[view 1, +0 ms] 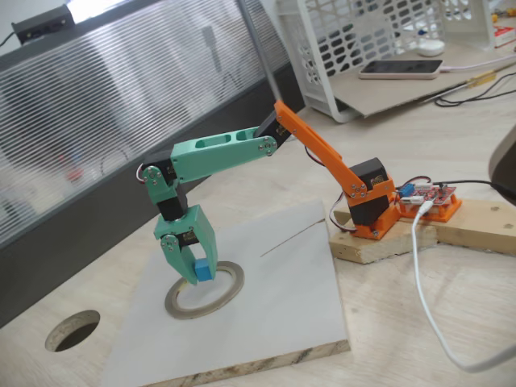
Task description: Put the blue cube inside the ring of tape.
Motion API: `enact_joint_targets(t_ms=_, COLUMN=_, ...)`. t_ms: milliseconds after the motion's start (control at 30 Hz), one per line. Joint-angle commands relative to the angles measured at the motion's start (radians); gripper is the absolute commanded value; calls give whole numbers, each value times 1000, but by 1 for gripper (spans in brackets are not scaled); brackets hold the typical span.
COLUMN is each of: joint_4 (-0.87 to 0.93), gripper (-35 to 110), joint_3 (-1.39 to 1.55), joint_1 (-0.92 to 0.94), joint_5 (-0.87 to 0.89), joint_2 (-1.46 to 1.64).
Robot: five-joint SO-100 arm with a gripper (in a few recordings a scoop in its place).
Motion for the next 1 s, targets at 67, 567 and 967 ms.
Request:
enact_joint_targets(t_ms=67, joint_4=3, gripper=9, joint_3=11, joint_1=-15, joint_5=12, joint_2=11)
enact_joint_targets(t_ms=567, joint_4=8, gripper=10, joint_3=11, joint_1=-15, joint_5=5, joint_2=11)
enact_joint_targets(t_ms=967, joint_4=8, gripper=22, joint_3=12, joint_1=-15, joint_5=5, joint_2=11)
